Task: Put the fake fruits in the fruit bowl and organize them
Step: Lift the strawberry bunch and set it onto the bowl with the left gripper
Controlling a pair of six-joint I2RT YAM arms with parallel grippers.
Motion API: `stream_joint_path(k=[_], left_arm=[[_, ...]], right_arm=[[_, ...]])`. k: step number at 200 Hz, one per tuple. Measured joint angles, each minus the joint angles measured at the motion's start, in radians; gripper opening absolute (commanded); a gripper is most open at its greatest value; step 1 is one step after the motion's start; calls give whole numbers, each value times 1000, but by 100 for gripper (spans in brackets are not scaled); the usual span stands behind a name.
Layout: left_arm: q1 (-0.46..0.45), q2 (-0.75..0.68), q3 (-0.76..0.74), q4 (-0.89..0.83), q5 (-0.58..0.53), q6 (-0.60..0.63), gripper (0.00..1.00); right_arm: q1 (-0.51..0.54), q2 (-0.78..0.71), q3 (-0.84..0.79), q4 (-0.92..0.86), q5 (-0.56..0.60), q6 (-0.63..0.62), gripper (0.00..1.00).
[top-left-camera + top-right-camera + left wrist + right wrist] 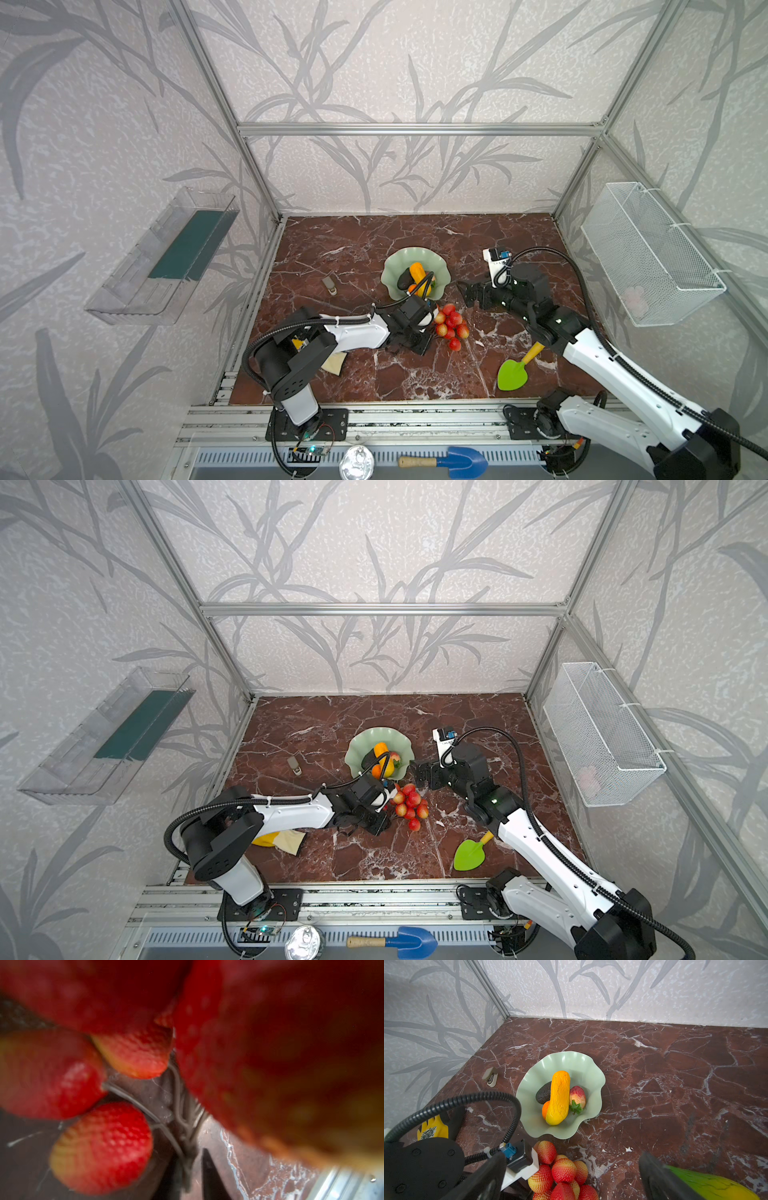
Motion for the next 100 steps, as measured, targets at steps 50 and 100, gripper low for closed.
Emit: stream_joint_path(k=[50,100], left_arm=[[-36,-21,-29,28,23,5,0],[-52,-171,-51,12,38,21,0]], right_arm=[[0,-34,-26,0,23,21,99],[-1,-85,-67,2,72,48,99]])
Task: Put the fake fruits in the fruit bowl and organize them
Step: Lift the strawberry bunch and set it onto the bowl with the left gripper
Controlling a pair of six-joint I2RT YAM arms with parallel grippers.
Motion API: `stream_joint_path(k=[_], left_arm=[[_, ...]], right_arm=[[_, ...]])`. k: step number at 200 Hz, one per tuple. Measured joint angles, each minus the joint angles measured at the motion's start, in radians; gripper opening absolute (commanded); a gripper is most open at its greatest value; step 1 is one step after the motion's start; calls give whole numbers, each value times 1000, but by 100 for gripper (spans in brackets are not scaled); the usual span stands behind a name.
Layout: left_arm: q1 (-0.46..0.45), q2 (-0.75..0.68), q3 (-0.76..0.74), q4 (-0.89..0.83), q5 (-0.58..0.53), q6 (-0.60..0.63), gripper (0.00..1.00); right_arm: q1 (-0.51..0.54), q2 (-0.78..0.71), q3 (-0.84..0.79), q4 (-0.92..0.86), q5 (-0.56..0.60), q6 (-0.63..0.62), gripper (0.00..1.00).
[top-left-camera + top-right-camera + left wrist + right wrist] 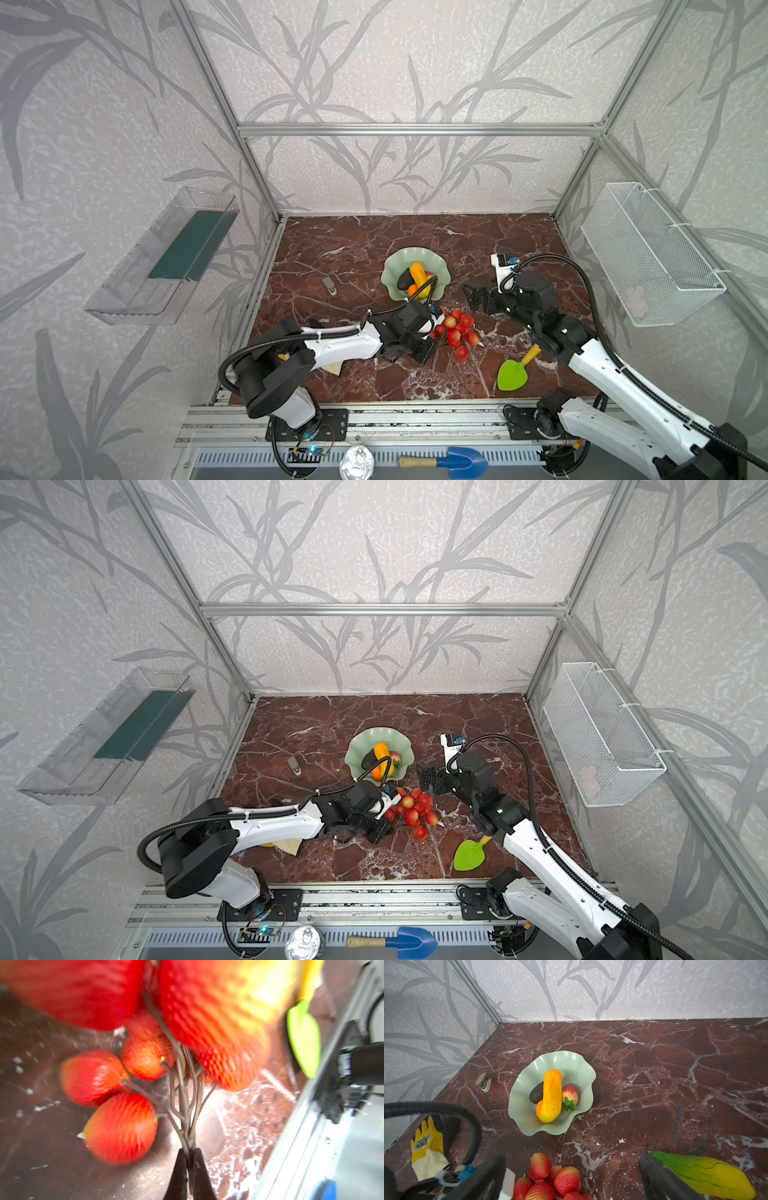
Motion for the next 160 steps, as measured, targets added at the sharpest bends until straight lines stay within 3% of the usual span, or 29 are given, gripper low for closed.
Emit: stream_joint_path(k=[68,114,160], left_arm=[[2,-192,1,18,-23,23,0],[24,-233,80,25,-45,53,0],[149,-233,145,29,-65,95,0]], right_arm=[[-26,-92,-46,15,74,19,99],[-45,-130,-61,29,89,22,99],[-52,-147,-69,27,90,22,99]])
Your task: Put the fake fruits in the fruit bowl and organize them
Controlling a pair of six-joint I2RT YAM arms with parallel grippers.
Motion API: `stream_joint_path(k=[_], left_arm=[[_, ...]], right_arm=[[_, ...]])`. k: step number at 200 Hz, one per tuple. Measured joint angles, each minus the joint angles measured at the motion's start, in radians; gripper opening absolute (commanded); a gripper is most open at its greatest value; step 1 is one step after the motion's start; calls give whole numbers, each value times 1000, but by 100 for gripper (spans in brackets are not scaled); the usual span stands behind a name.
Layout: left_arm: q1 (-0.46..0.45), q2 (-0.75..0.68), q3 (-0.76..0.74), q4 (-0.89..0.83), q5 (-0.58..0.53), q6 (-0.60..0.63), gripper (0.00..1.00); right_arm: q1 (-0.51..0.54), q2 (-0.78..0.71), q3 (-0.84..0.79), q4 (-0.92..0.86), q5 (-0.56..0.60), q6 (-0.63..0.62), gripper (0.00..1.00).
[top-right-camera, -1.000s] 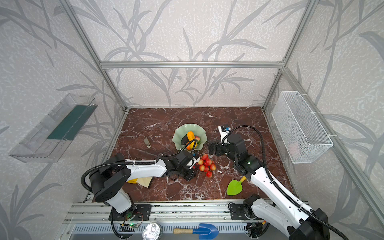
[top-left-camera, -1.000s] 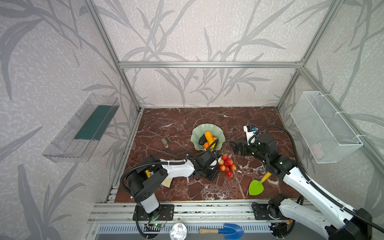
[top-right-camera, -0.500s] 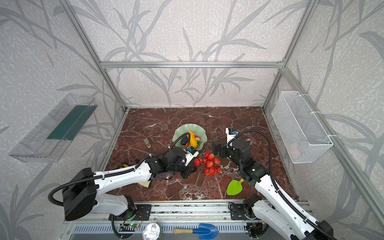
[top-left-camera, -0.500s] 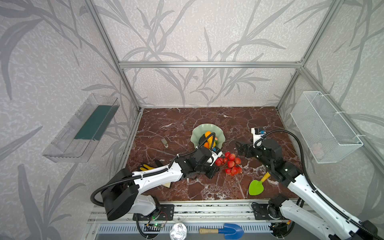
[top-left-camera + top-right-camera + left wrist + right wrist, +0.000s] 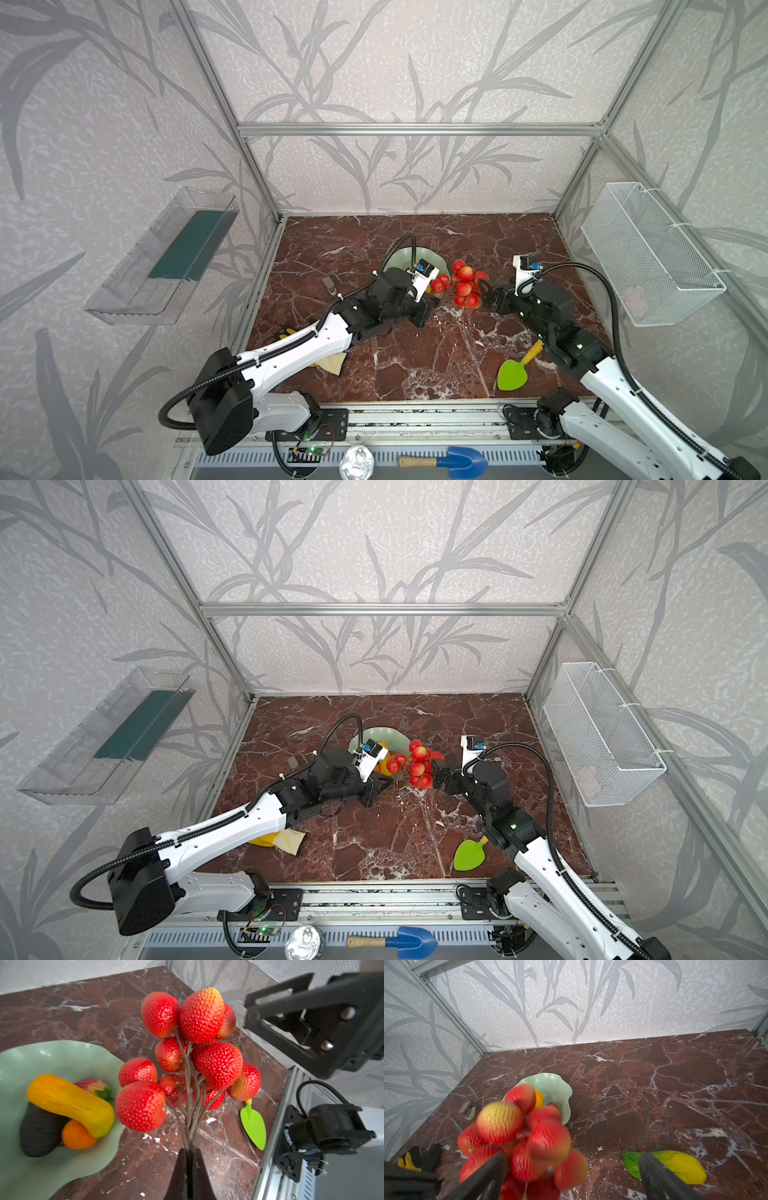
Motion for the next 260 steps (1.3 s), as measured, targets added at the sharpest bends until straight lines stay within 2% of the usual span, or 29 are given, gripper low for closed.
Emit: stream_joint_path(k=[33,65,110,134,145,165,176,181,200,220,260], left_arm=[[120,9,0,35,-7,12,0],[188,84,-3,122,-17,18,0],[235,273,-22,249,-20,-10,0],[237,324,-52,271,-33,-26,0],[238,330,-68,279,-41,-30,15],[240,321,-94,287,-60,-37,53],[241,304,-112,291,-69,-46,88],[241,291,-123,291,-76,-47,98],[241,214,-162,286,-112,-52,99],[243,60,-206,285,-184,-44,99],[251,-394,-382,383,-461,70,99]], right_arm=[[-5,-13,0,-3,6,0,99],[-8,-13,-2,-5,6,0,99],[-9,11,-2,-6,4,-5,99],[-12,17,-2,-6,3,-8,99],[-14,19,-2,-6,3,-8,99],[-16,31,-2,-5,2,-9,99],[-17,43,-2,-2,-1,-9,99],[-19,48,-2,0,-2,-9,99],[-21,73,-2,6,-3,-18,99],[-22,101,-2,10,0,-43,99],[-50,122,-18,69,69,-121,99]])
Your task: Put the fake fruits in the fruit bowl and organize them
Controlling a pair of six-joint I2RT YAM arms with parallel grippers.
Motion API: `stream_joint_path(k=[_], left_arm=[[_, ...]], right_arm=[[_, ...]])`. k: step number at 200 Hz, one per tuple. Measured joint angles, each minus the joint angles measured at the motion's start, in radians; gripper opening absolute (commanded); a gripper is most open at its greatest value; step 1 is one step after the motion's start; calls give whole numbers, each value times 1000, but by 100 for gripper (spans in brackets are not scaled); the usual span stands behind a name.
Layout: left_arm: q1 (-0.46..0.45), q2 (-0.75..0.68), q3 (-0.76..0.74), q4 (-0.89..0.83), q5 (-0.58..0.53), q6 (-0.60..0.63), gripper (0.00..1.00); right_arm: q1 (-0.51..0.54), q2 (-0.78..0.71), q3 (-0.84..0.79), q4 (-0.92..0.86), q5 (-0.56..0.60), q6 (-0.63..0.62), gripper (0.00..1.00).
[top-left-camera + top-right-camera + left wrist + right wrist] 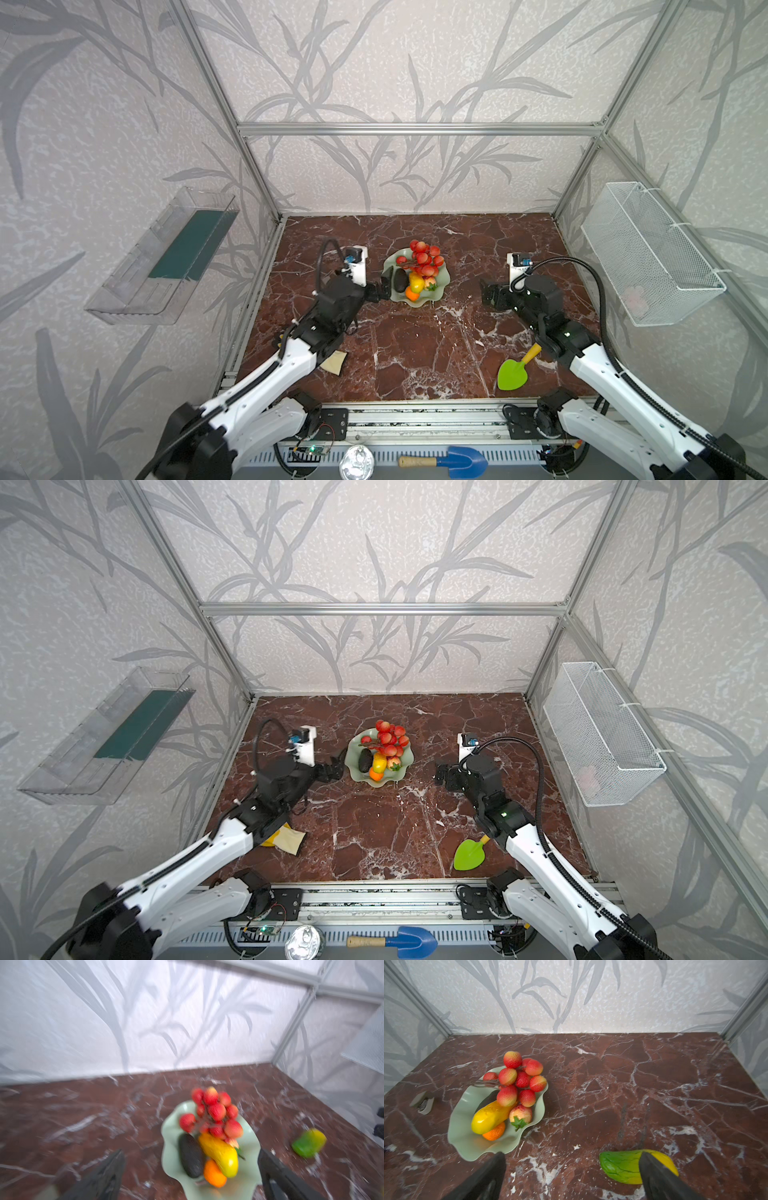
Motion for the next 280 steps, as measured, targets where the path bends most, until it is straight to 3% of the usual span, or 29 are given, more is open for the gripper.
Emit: stream_joint_path(k=[25,49,87,113,146,168,280], left_arm=[[51,-184,-189,91,-208,91,100],[180,-182,-342,124,-293,120,100],[451,76,-420,240,-271,84,100],[529,262,-377,350,-216,79,100],[637,533,-337,644,-71,35,99],[650,696,-338,788,27,37,99],[647,669,-249,732,137,51,99]], right_arm=[[-34,12,-104,134,67,-79,99],[-86,93,-233,303,119,-153,99],[-172,399,-283,614,168,-227,99],[-201,576,-274,780,157,-276,99],[-264,695,-273,961,74,-281,99],[-273,698,-280,987,37,-283,99],[-272,710,-280,1085,-3,-288,99]])
